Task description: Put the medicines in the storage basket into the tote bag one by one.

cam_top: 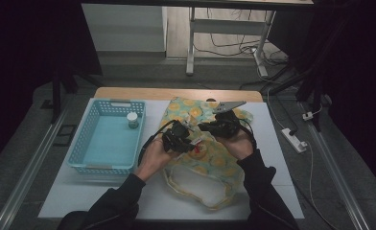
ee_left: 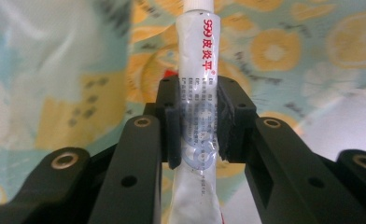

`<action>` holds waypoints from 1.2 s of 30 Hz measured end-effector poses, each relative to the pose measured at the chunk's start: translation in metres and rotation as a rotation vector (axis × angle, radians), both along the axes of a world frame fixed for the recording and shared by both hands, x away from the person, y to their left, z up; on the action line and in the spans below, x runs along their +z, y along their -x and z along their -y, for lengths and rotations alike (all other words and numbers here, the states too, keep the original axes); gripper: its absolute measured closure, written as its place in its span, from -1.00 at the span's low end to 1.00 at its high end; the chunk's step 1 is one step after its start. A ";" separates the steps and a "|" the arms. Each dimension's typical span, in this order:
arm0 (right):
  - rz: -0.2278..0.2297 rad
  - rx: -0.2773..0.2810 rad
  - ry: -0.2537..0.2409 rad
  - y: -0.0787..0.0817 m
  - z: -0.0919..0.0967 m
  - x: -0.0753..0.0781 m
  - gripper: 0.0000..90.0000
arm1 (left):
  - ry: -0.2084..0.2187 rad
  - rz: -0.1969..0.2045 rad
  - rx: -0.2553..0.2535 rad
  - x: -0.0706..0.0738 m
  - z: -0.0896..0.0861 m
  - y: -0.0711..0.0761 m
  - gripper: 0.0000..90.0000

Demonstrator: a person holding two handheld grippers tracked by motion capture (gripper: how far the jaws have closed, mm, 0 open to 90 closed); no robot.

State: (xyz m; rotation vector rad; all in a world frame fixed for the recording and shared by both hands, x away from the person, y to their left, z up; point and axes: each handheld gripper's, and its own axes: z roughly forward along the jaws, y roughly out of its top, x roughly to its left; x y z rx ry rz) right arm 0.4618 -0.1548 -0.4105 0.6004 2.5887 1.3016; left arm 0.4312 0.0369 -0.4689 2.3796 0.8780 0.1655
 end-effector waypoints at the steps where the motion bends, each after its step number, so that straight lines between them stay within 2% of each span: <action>1: 0.001 -0.004 -0.002 0.000 0.000 0.000 0.98 | -0.006 -0.004 0.011 -0.002 0.000 -0.002 0.61; 7: 0.000 -0.005 0.003 0.000 -0.002 -0.001 0.98 | -0.011 -0.015 0.054 -0.009 -0.002 -0.011 0.61; 15: 0.000 -0.002 0.011 0.001 -0.005 -0.003 0.98 | -0.042 -0.022 0.105 -0.017 -0.005 -0.019 0.60; 18: -0.001 -0.003 0.016 0.001 -0.006 -0.004 0.98 | -0.057 -0.013 0.112 -0.020 -0.005 -0.021 0.60; 21: -0.002 -0.009 0.019 0.001 -0.006 -0.005 0.98 | -0.051 0.011 0.114 -0.023 -0.006 -0.022 0.57; 30: -0.002 -0.014 0.011 0.001 -0.004 -0.004 0.98 | -0.015 0.040 0.071 -0.013 -0.008 -0.013 0.09; 34: -0.003 -0.013 0.011 0.000 -0.003 -0.003 0.98 | 0.028 0.039 0.042 -0.009 -0.011 -0.008 -0.13; 36: -0.005 -0.014 0.011 0.000 -0.003 -0.004 0.98 | 0.028 0.028 0.010 -0.007 -0.012 -0.005 -0.27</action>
